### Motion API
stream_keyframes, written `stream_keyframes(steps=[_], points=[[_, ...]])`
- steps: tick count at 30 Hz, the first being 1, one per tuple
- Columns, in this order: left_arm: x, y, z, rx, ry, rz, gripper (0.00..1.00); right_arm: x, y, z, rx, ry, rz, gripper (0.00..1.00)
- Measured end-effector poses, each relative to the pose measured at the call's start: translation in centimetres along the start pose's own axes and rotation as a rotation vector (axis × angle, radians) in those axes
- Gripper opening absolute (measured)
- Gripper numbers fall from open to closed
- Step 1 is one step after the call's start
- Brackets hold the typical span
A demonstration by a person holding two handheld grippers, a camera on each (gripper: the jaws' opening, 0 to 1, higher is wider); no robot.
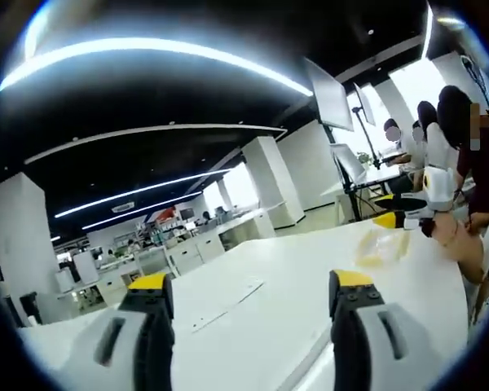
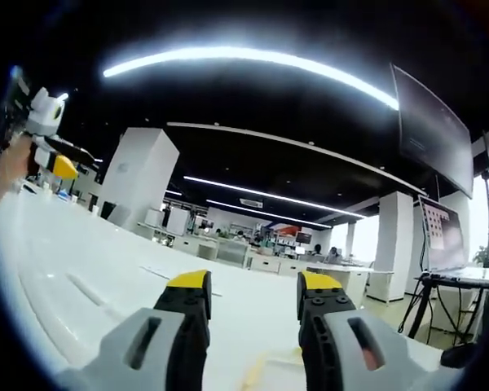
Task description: Snap each plastic latch of the storage box into its locked position after aligning the lid with the box until every specified latch is closed and the lid sits flush.
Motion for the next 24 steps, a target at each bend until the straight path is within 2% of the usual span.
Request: stream_keyframes(steps=[6, 12, 15, 24], points=[[3.6, -2.7, 0.6, 0.032, 0.021, -0.103, 0.77, -0.2, -0.5, 0.4, 0.021, -0.023, -0.029, 0.42], [7.1, -4.5, 0.7, 0.048, 0.056, -0.190, 0.77, -0.3, -1.1, 0.4, 0.038, -0.028, -0.052, 0.42], [8.9, -6.0, 0.7, 0.065, 0.082, -0.264, 0.76, -0.3, -1.2, 0.4, 0.041, -0.026, -0.056, 0.42], [14.1, -10.2, -0.6, 0.060, 0.164, -0.457, 0.76, 0.0, -1.5, 0.6, 0.054, -0.031, -0.077, 0.42]])
Point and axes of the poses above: the point that each gripper's makers call its tool centre point, and the gripper's own axes: x roughly forward along the fingers, y roughly to its left, z roughly out of its top, the point moved 3 cm from there along -x, roughly backward along the fingers, and after that the axes turned 10 degrees about -z, right-handed, at the moved point
